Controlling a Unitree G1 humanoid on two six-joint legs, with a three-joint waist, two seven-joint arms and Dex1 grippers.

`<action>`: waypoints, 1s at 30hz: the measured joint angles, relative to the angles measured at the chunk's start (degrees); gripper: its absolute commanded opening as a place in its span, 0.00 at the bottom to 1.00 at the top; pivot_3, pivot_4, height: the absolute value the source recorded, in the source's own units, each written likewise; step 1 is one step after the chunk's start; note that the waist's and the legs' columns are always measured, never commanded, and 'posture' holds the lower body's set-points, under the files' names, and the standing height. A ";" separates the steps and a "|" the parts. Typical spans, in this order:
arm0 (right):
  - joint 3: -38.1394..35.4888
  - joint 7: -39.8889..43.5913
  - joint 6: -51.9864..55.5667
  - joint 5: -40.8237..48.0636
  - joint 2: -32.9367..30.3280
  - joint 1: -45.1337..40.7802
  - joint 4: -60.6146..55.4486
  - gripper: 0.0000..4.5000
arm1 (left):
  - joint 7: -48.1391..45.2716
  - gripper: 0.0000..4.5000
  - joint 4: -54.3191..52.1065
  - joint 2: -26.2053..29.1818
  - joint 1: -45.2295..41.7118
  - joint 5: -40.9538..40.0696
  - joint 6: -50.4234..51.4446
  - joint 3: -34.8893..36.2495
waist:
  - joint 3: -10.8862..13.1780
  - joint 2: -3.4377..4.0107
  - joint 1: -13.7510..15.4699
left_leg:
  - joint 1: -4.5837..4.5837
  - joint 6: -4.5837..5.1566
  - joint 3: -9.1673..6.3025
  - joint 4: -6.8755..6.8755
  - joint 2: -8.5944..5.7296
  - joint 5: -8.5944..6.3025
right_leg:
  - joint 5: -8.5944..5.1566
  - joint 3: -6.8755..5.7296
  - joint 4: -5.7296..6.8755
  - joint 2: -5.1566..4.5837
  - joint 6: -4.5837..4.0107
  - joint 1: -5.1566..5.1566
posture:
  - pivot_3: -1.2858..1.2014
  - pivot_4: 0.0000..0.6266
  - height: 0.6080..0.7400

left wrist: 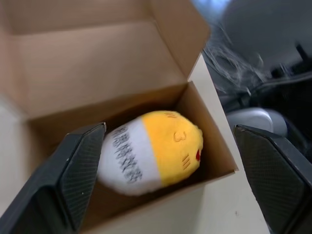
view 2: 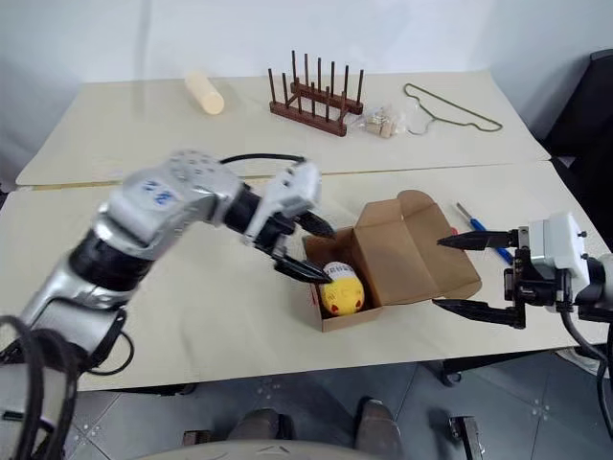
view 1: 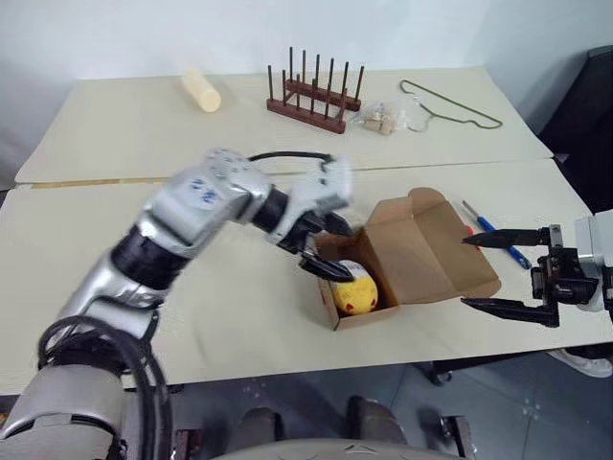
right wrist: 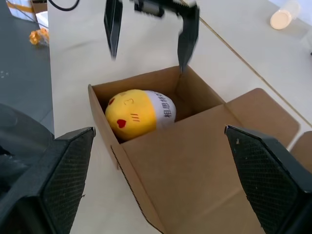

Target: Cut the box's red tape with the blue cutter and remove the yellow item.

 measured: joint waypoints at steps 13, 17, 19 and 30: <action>-1.96 -1.59 -2.58 0.44 3.58 6.79 -2.57 0.99 | -7.75 0.99 19.16 -11.33 -6.92 17.06 -10.74 -10.89 | 0.13 -0.21 1.37 | -0.07 0.03 -0.04 0.22 0.00 -0.02 | 0.01 0.01 -0.01 -0.01 0.02 0.06 | 0.52 0.24 1.00; -1.96 -1.09 -4.35 0.25 3.98 7.54 -1.69 0.99 | -8.76 0.99 23.49 -14.29 -7.17 19.67 -13.07 -10.71 | 0.13 -0.22 1.69 | -0.09 0.05 -0.05 0.32 0.00 -0.03 | 0.01 0.01 0.01 -0.01 0.02 0.09 | 0.52 0.24 1.00; -1.95 -0.85 -4.94 0.16 4.02 7.58 -1.12 1.00 | -8.84 0.90 25.02 -15.46 -7.24 20.57 -13.80 -10.56 | 0.13 -0.22 1.67 | -0.10 0.07 -0.05 0.35 0.00 -0.03 | 0.02 0.01 0.01 -0.01 0.02 0.09 | 0.52 0.24 1.00; 0.81 -1.58 -6.05 -0.89 4.94 6.10 -0.54 1.00 | -8.20 0.22 28.24 -17.12 -6.32 24.56 -18.46 -6.95 | 0.13 -0.22 1.71 | -0.13 0.08 -0.09 0.47 0.00 -0.04 | 0.02 0.01 0.07 -0.02 0.03 0.09 | 0.52 0.24 1.00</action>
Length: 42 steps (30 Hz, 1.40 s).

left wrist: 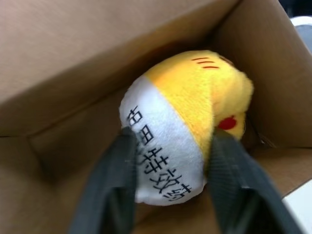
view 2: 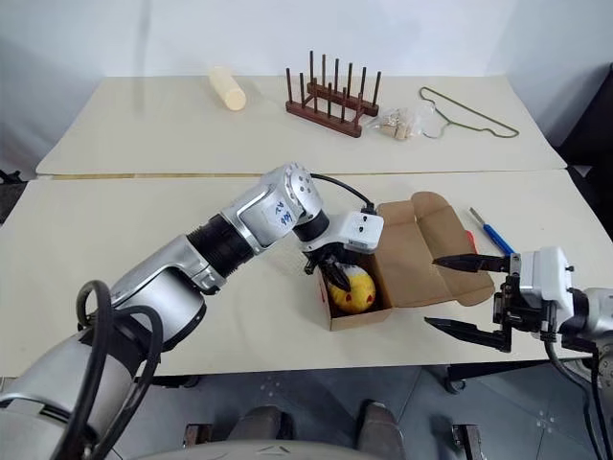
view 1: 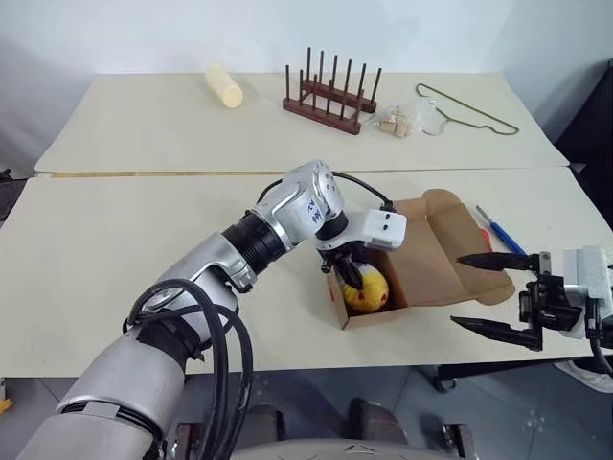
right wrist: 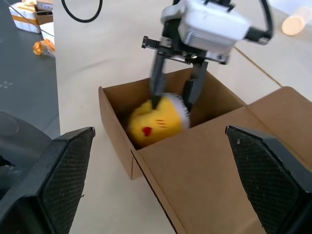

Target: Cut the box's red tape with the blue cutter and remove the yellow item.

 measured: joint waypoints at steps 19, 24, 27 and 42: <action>3.69 -7.79 4.16 2.59 5.57 -9.65 1.45 1.00 | 13.86 0.00 -18.71 5.39 20.04 -25.86 -0.61 49.82 | 0.00 0.05 -2.65 | 0.07 0.02 -0.15 0.18 0.07 -0.02 | 0.02 -0.01 0.23 0.00 0.04 -0.01 | 0.52 0.24 1.00; 8.75 -10.80 9.23 6.85 10.47 -14.97 -1.36 1.00 | 19.39 0.00 -30.17 16.65 41.75 -25.66 -4.71 60.46 | 0.00 0.05 -3.47 | 0.17 -0.02 -0.21 0.20 0.06 -0.04 | 0.02 0.00 0.24 -0.01 0.03 0.04 | 0.52 0.24 1.00; 14.76 -9.41 9.40 6.22 13.66 -18.84 -0.99 1.00 | 24.11 0.00 -31.53 20.63 60.75 -22.70 -8.04 69.84 | 0.08 -0.08 -4.70 | 0.18 -0.08 -0.30 0.01 0.06 -0.07 | 0.01 -0.09 0.22 0.01 0.01 -0.09 | 0.52 0.24 1.00; 20.27 -3.11 2.49 -2.64 17.03 -26.74 11.52 1.00 | 34.23 0.68 -34.94 20.76 73.52 -27.09 -9.82 76.89 | 0.15 -0.24 -2.53 | 0.16 -0.01 -0.24 0.25 0.06 -0.17 | 0.25 -0.25 0.28 -0.04 -0.29 -0.05 | 0.52 0.24 1.00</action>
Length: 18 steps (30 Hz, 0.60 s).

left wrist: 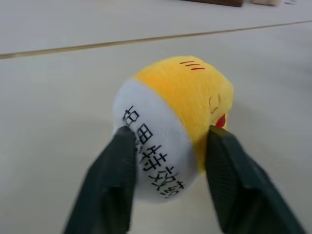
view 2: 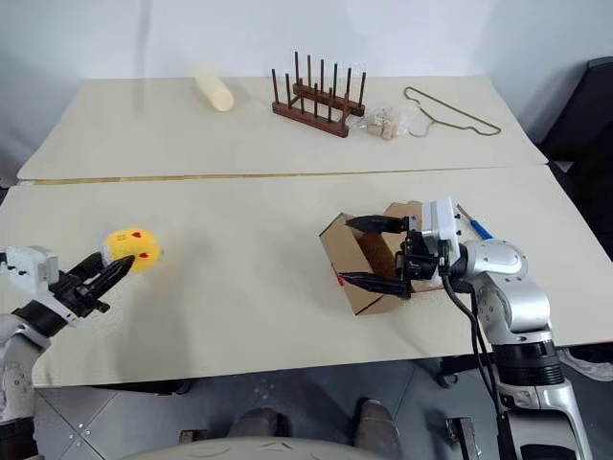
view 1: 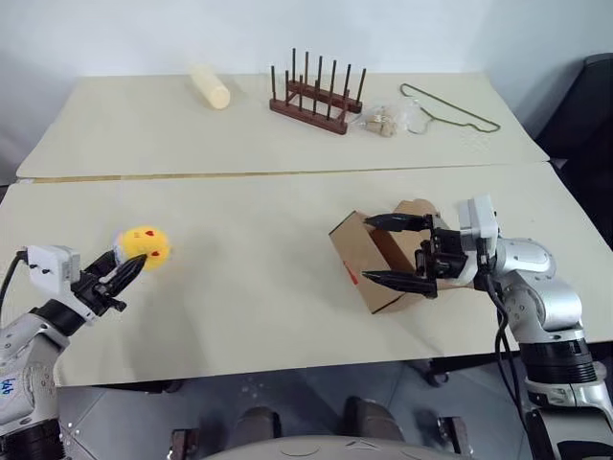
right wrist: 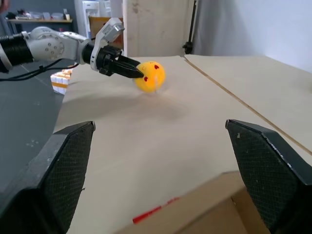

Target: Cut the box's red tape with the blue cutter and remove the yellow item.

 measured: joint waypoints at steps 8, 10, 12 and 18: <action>-0.52 0.40 -1.30 -0.48 0.14 -0.43 2.10 1.00 | -0.18 0.99 -3.09 4.21 6.60 -2.94 -1.12 6.70 | 0.01 0.00 -1.53 | -0.01 -0.05 0.11 -0.13 0.08 -0.03 | 0.00 -0.11 -0.07 0.00 0.00 -0.10 | 0.52 0.24 1.00; -1.61 -0.25 -1.14 0.16 0.52 -0.43 2.28 1.00 | -1.46 0.99 -4.56 4.60 9.18 -5.44 -0.98 10.08 | 0.01 0.01 -1.81 | -0.01 -0.05 0.11 -0.13 0.08 -0.03 | 0.00 -0.12 -0.08 -0.01 0.00 -0.10 | 0.52 0.24 1.00; -2.65 -0.36 -1.05 0.95 0.57 -0.26 2.20 1.00 | -3.22 0.99 -6.62 5.69 13.66 -6.58 -0.82 12.53 | 0.01 0.01 -1.93 | -0.01 -0.06 0.11 -0.13 0.08 -0.05 | 0.00 -0.12 -0.09 -0.01 0.00 -0.09 | 0.52 0.24 1.00; -4.58 -0.12 -0.99 1.26 -2.02 2.52 1.41 1.00 | -9.20 0.99 -9.71 5.31 27.08 -6.69 -5.70 19.16 | 0.03 0.04 -1.85 | 0.00 -0.08 0.17 -0.22 0.11 -0.09 | -0.02 -0.14 -0.19 -0.01 -0.03 -0.11 | 0.52 0.24 1.00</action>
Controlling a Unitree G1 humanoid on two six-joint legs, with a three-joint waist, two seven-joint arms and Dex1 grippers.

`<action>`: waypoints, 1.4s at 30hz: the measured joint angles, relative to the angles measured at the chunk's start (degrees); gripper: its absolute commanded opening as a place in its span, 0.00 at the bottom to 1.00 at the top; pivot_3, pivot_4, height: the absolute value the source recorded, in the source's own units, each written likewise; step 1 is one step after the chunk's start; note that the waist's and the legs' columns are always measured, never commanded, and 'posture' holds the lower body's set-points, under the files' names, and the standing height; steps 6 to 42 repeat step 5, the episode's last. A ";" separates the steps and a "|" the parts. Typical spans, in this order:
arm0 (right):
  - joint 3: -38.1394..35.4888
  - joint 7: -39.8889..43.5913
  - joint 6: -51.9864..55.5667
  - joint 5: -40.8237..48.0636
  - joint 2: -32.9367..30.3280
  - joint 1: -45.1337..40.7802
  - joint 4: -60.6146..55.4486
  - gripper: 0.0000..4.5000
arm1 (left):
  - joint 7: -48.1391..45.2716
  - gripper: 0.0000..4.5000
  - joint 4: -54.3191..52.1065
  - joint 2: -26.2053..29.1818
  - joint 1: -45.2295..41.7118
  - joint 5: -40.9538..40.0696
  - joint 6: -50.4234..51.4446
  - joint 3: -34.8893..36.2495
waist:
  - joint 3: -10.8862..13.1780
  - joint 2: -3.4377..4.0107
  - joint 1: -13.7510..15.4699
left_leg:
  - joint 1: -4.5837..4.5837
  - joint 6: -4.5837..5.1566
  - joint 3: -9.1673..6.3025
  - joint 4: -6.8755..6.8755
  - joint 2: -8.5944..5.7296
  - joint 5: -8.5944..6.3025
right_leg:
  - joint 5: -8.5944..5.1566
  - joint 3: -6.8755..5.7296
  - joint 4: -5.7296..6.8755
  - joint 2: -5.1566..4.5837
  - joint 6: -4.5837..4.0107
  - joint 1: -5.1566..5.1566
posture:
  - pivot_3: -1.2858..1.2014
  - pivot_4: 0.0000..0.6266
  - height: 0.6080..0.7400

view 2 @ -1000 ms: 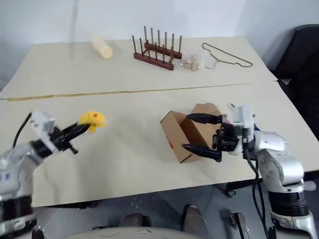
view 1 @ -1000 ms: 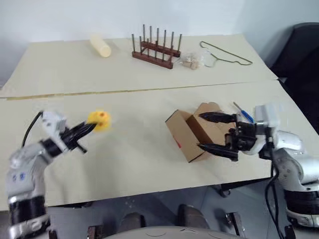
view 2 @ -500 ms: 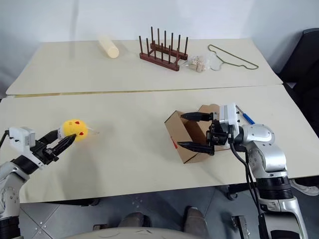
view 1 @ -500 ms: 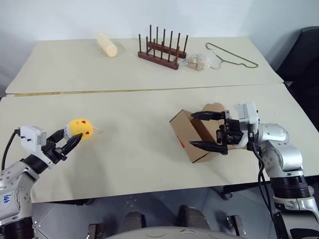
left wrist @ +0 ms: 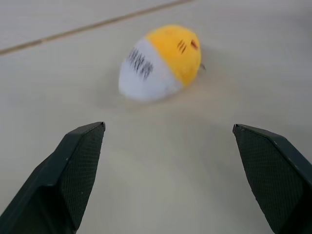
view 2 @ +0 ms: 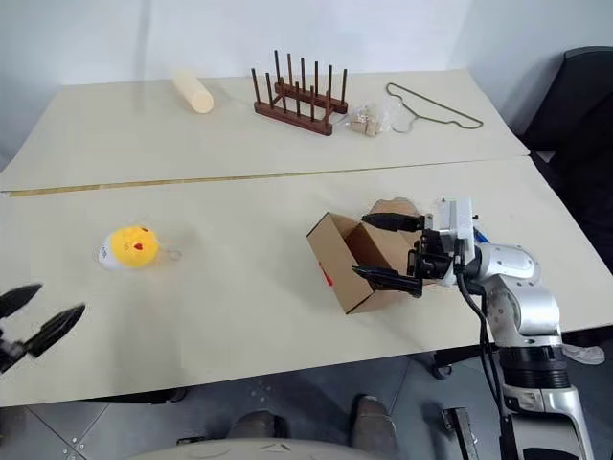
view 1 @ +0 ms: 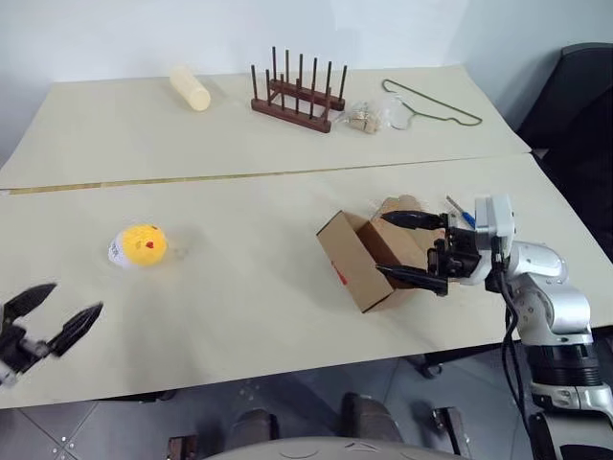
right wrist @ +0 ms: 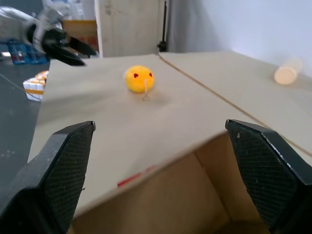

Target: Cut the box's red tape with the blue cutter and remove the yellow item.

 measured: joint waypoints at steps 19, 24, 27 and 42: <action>-1.25 1.19 -1.48 -0.81 -3.60 1.51 -0.46 1.00 | -0.52 0.99 1.73 -0.36 1.02 1.10 -6.47 2.47 | 0.00 0.01 0.19 | 0.03 0.02 0.00 0.00 0.01 -0.02 | -0.01 0.00 0.00 0.00 -0.02 0.02 | 0.52 0.24 1.00; -1.25 1.19 -1.48 -0.81 -3.60 1.51 -0.46 1.00 | -0.52 0.99 1.73 -0.36 1.02 1.10 -6.47 2.47 | 0.00 0.01 0.19 | 0.03 0.02 0.00 0.00 0.01 -0.02 | -0.01 0.00 0.00 0.00 -0.02 0.02 | 0.52 0.24 1.00; -1.25 1.19 -1.48 -0.81 -3.60 1.51 -0.46 1.00 | -0.52 0.99 1.73 -0.36 1.02 1.10 -6.47 2.47 | 0.00 0.01 0.19 | 0.03 0.02 0.00 0.00 0.01 -0.02 | -0.01 0.00 0.00 0.00 -0.02 0.02 | 0.52 0.24 1.00; -1.25 1.19 -1.48 -0.81 -3.60 1.51 -0.46 1.00 | -0.52 0.99 1.73 -0.36 1.02 1.10 -6.47 2.47 | 0.00 0.01 0.19 | 0.03 0.02 0.00 0.00 0.01 -0.02 | -0.01 0.00 0.00 0.00 -0.02 0.02 | 0.52 0.24 1.00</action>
